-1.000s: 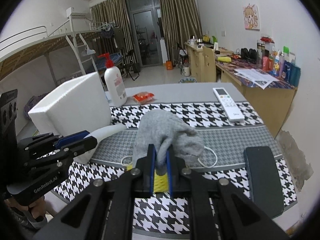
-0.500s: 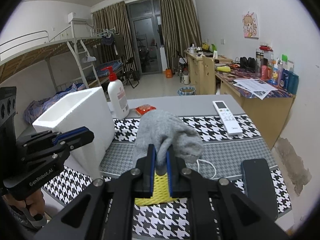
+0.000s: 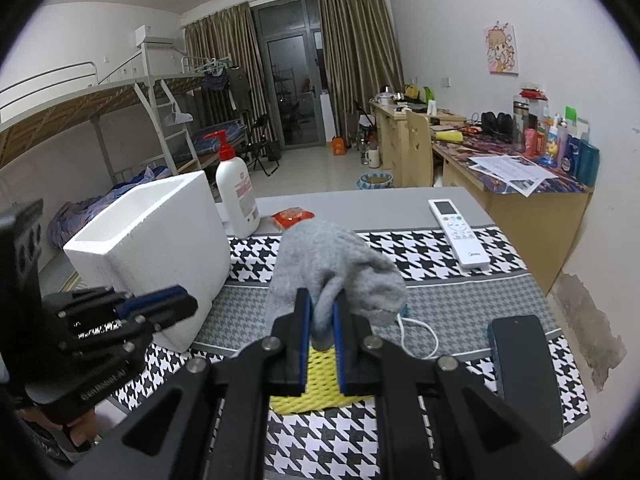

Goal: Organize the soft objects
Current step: 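Lift the white stick with the left gripper while the right lifts the grey cloth toward the box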

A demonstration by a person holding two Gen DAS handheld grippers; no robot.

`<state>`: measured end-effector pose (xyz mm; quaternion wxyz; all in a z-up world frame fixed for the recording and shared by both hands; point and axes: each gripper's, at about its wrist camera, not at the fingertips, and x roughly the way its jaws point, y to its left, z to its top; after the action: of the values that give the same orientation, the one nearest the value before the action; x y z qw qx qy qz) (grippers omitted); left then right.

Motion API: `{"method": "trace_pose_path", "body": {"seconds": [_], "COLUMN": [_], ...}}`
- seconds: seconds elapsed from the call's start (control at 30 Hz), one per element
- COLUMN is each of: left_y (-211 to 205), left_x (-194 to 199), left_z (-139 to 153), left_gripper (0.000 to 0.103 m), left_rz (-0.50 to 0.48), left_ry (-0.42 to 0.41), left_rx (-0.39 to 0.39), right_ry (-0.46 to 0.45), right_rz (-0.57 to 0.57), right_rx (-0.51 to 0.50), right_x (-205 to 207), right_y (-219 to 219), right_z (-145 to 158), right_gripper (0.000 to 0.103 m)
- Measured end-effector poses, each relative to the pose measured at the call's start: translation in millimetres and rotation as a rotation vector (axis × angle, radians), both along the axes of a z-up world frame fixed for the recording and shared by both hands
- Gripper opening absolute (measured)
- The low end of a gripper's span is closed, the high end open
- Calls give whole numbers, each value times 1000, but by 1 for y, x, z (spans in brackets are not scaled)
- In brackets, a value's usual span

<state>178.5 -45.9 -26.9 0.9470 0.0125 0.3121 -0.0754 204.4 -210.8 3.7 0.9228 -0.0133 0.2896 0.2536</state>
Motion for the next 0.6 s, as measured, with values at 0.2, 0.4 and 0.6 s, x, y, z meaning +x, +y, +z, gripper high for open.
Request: {"method": "trace_pose_path", "body": {"seconds": [0.2, 0.4, 0.6], "left_y": [1, 3, 1], "left_x": [-2, -2, 0], "left_z": [-5, -24, -43], "left_gripper": [12, 60, 60], "left_rz": [10, 19, 6], "left_ry": [12, 61, 114], "left_rx": [-7, 15, 47], "right_ry": [-1, 9, 21], "right_rz": [3, 2, 6], "right_rx": [1, 4, 3], "right_x": [-2, -2, -4], "right_y": [0, -2, 0], "right_z": [0, -3, -7], "right_gripper": [13, 13, 13]}}
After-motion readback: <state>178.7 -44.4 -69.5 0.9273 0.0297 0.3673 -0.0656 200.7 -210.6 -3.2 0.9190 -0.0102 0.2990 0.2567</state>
